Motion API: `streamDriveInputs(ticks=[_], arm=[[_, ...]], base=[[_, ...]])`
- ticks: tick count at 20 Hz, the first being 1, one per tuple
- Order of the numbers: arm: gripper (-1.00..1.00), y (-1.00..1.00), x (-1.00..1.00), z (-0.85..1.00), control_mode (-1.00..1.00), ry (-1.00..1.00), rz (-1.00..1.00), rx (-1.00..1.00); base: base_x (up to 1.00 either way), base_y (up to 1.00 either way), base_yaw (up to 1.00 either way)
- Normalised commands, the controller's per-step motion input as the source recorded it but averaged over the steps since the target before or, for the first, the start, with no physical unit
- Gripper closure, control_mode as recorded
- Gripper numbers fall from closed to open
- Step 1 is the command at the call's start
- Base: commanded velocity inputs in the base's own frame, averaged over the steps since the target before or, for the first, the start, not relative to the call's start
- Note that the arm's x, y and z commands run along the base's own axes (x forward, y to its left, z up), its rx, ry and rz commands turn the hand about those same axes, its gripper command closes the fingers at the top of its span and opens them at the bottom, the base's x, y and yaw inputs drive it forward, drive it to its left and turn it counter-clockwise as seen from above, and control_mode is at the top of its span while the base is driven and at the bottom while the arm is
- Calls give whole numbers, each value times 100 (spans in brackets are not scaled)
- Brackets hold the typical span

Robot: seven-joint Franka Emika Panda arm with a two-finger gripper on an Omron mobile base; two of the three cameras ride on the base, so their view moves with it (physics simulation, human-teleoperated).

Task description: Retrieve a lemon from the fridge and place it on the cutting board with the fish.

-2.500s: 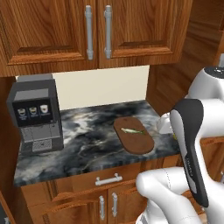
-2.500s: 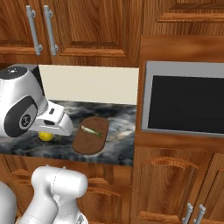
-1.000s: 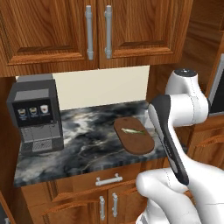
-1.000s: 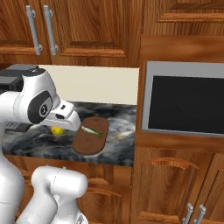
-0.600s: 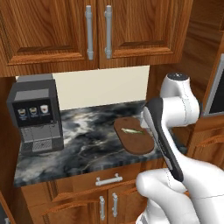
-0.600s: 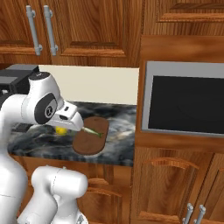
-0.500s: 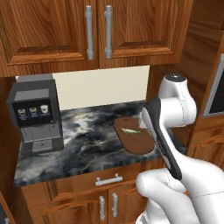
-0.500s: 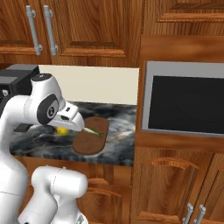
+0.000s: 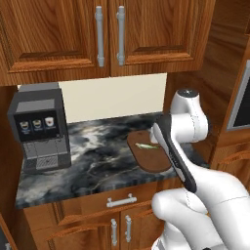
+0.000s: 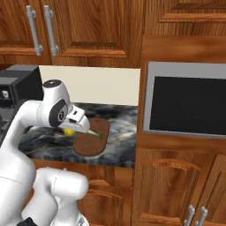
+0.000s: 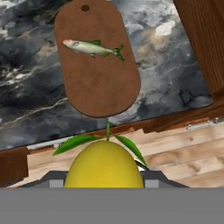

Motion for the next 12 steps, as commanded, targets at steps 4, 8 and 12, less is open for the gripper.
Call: streamDriveInputs(ticks=[4,8,12], arm=[[100,0,43,-31,-100,0,0,0],[100,0,46,-36,-100,0,0,0],[100,0,52,-40,-100,0,0,0]], base=[[0,0,0],[0,0,0],[0,0,0]])
